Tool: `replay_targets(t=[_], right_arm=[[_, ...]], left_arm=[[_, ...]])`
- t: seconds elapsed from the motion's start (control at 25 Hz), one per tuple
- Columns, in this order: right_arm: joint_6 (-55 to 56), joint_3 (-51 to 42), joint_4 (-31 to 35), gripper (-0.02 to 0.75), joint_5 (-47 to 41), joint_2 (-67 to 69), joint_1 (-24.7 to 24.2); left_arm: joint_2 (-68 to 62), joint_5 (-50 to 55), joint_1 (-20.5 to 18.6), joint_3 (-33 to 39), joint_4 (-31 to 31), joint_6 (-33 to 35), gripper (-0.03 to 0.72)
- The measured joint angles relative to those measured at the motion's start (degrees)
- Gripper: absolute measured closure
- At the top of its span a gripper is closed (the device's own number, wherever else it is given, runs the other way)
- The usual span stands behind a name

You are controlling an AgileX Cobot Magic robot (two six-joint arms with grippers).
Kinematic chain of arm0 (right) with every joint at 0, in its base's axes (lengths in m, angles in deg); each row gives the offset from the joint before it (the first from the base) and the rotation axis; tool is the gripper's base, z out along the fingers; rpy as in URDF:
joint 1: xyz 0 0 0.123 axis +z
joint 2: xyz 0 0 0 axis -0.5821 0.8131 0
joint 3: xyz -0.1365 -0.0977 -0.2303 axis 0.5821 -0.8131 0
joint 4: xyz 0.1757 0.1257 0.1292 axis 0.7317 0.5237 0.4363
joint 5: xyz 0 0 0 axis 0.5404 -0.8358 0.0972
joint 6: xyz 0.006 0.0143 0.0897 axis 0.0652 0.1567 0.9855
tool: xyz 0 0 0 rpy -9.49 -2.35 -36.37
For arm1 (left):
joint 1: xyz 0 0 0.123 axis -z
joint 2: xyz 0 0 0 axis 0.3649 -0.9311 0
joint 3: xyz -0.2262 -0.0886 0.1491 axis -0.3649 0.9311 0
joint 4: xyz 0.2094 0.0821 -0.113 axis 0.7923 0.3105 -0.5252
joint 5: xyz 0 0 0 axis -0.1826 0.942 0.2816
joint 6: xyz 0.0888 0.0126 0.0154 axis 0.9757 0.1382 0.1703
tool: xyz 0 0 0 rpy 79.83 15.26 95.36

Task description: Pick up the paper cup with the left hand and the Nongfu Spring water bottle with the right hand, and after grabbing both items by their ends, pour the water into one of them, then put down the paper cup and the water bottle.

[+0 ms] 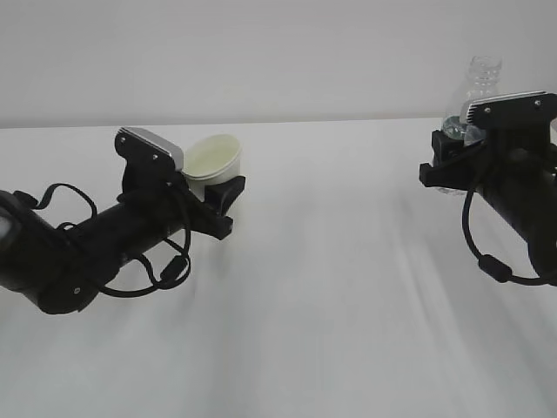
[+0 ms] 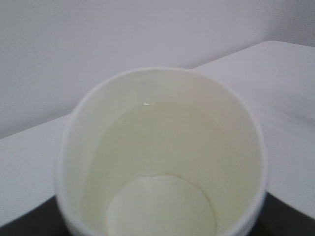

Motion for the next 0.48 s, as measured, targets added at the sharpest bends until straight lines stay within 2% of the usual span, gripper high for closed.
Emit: replay_targets(t=[0.48], right_arm=[[0.0, 0.0, 0.2, 0.293, 0.0, 0.0, 0.0]], left_arm=[[0.0, 0.7, -7.6, 0.0, 0.7, 0.0, 0.249]])
